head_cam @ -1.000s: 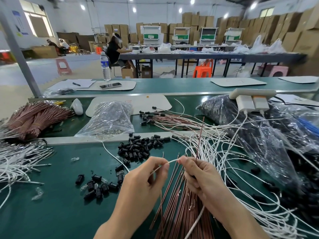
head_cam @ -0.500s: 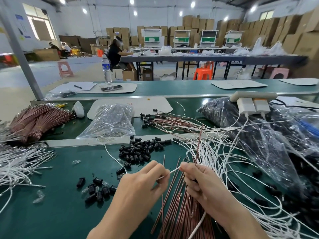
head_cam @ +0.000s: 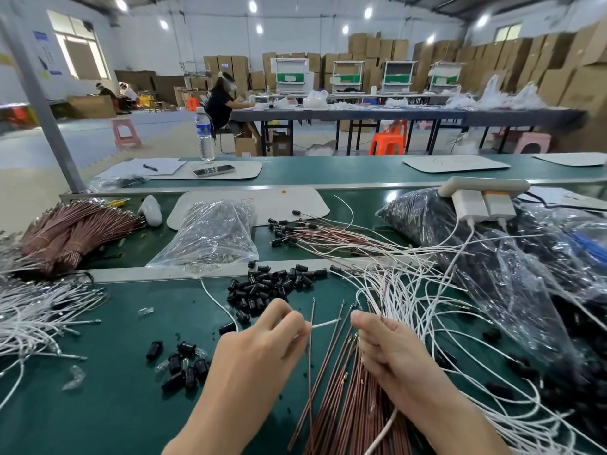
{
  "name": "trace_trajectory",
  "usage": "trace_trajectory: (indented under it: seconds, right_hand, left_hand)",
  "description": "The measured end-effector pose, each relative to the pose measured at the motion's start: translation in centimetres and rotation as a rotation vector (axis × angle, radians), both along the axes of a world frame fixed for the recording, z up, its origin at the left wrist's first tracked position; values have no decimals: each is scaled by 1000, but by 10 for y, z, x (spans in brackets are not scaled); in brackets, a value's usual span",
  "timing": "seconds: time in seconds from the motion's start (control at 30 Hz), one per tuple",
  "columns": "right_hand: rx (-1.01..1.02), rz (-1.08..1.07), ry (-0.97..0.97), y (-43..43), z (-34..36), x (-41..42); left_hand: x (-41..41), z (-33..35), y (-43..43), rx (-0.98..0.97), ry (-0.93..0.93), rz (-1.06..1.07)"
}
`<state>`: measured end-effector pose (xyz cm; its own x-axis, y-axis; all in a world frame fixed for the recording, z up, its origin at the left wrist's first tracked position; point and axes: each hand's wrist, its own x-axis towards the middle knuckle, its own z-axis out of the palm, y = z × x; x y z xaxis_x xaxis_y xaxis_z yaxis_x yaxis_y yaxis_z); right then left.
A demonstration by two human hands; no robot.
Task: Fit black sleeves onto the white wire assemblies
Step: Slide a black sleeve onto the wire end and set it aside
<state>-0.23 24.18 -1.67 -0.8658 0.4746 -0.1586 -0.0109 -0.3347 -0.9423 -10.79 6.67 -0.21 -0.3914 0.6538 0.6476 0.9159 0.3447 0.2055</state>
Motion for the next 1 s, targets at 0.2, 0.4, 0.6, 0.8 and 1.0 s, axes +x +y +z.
trace_trajectory:
  seconds: [0.2,0.4,0.6,0.8,1.0]
  right_hand:
    - [-330,-77,153,7,0,2]
    - [-537,-140,242,8,0,-2]
    - [-440,-27,291,3,3,-2]
    - [-534,-105,374,4,7,-1]
    - [-472,-144,296,4,6,0]
  left_hand:
    - [1,-6,-1,145,-196,24]
    - [13,-17,14,273,-462,-129]
    - [16,-23,18,285,-531,-178]
    - [16,-25,19,302,-454,-173]
    - [18,-25,19,310,-421,-173]
